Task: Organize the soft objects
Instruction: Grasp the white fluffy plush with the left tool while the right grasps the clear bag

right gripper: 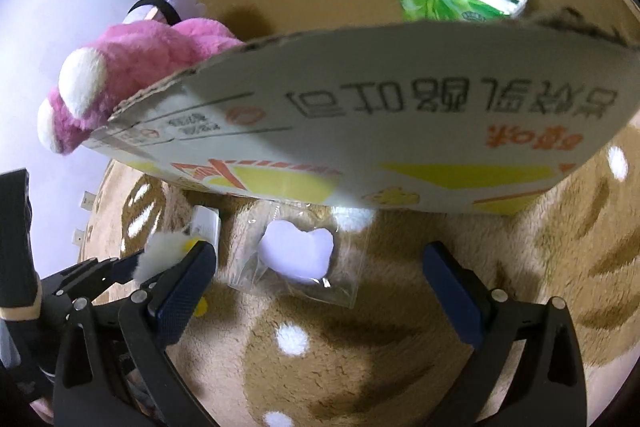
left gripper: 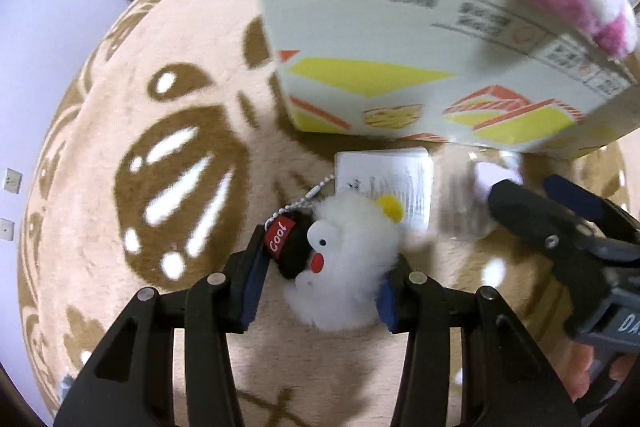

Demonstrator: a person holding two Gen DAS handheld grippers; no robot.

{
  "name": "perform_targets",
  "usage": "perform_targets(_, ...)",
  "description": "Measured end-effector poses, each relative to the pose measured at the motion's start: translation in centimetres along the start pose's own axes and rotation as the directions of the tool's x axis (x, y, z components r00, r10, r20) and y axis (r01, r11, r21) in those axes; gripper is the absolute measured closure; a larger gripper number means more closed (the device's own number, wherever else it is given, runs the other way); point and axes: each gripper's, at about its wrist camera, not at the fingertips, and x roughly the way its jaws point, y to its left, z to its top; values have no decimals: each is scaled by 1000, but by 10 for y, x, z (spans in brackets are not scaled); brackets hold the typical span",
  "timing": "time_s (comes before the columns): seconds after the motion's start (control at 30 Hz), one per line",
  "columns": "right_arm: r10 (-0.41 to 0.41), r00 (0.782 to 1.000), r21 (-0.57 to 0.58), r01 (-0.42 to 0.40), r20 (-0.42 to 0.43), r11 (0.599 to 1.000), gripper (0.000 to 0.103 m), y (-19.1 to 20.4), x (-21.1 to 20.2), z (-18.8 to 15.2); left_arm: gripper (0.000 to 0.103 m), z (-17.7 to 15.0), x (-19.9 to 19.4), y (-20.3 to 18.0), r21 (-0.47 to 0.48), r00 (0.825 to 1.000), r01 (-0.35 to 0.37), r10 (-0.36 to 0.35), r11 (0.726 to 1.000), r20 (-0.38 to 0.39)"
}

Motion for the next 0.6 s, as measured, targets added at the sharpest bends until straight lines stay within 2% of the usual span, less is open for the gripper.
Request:
perform_targets(0.1, -20, 1000, 12, 20, 4, 1000, 0, -2, 0, -2, 58, 0, 3, 5, -21, 1000, 12, -12, 1000, -9)
perform_targets(0.43, -90, 996, 2, 90, 13, 996, 0, 16, 11, -12, 58, 9, 14, -11, -50, 999, -32, 31, 998, -22)
perform_targets(0.6, -109, 994, 9, 109, 12, 994, 0, 19, 14, -14, 58, 7, 14, -7, -83, 999, -15, 12, 996, -30)
